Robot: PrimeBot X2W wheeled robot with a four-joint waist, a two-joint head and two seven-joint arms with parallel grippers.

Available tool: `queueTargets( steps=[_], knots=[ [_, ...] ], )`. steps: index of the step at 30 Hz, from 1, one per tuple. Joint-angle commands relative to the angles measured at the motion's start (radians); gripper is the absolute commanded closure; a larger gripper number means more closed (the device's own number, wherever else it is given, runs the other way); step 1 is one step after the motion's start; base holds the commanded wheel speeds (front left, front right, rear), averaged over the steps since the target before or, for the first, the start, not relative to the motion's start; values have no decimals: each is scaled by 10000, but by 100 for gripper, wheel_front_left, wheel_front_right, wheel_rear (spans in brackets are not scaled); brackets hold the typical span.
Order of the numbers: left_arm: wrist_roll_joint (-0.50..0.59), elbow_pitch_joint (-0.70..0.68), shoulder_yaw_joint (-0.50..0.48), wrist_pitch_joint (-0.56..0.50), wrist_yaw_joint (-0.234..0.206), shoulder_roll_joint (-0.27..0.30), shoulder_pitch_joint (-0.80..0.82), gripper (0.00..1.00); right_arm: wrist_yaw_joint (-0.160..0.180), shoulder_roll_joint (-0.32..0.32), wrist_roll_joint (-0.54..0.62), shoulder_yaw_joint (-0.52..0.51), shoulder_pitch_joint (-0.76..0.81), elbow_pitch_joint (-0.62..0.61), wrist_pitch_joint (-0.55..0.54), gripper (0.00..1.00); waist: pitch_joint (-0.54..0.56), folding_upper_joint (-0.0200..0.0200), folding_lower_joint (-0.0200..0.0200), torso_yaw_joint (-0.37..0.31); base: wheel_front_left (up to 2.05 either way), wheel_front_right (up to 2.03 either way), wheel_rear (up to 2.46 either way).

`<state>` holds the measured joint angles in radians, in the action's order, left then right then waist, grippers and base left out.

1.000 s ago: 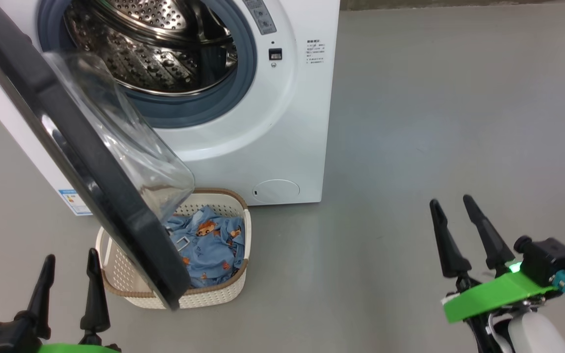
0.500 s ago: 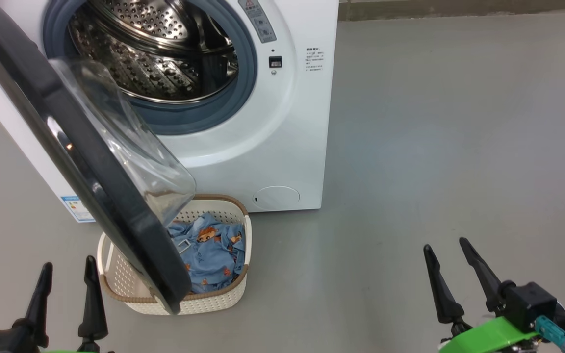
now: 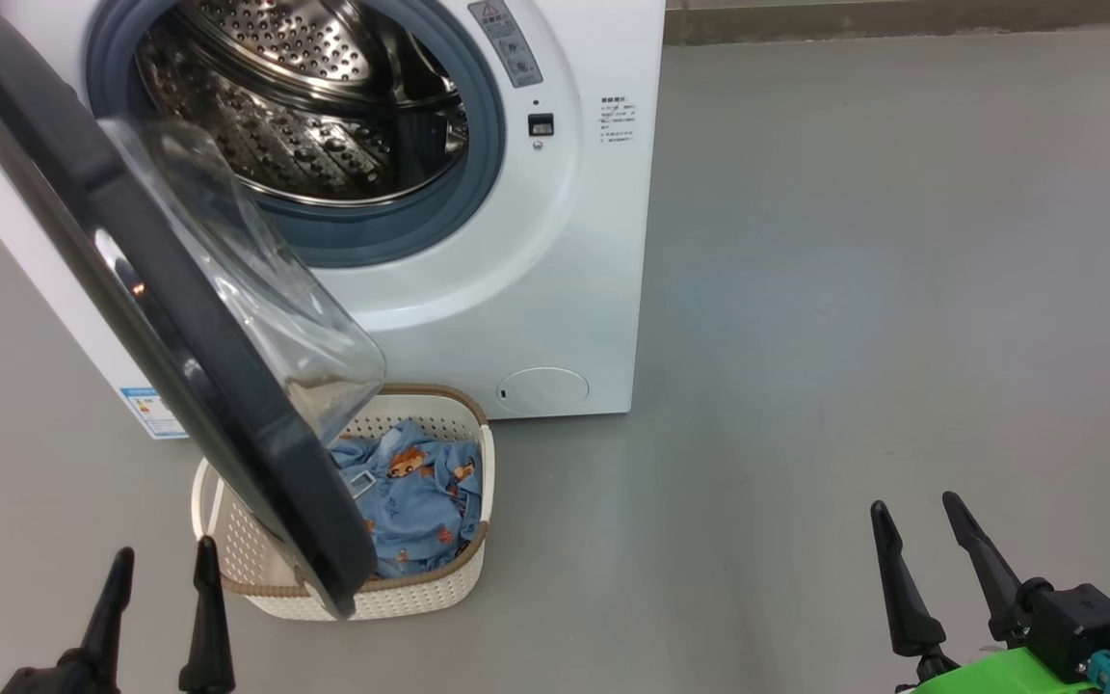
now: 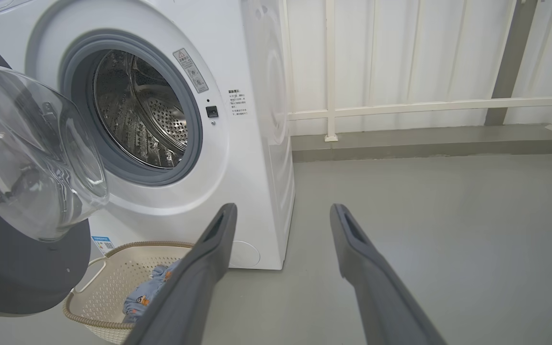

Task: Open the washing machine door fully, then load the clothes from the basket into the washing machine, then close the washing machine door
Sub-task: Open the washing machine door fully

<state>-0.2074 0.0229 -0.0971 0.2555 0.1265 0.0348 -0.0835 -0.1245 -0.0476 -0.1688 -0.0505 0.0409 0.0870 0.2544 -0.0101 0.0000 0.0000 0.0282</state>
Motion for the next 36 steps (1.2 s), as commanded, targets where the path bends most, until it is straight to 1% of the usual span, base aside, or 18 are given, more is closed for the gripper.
queueTargets(
  steps=[1, 7, 15, 36],
  knots=[
    [88, -140, -246, 63, -26, 154, 169, 0, -62, -29, -20, 193, -245, -245, 74, 0, 4, 0, 0, 25, 0, 0, 0],
    [167, 105, -162, 63, -14, 154, 165, 0, -62, -28, -87, 284, -288, -167, 74, 0, 22, 0, 0, 95, 0, 0, 0],
    [560, 411, 5, 63, 5, 154, 168, 0, -62, -27, -42, 291, -356, -172, 74, 0, -28, 0, 0, 125, 0, 0, 0],
    [607, 686, -36, 63, 37, 154, 238, 0, -62, -26, -1, 251, -392, -67, 74, 0, -12, 0, 0, 163, 0, 0, 0]
  ],
)
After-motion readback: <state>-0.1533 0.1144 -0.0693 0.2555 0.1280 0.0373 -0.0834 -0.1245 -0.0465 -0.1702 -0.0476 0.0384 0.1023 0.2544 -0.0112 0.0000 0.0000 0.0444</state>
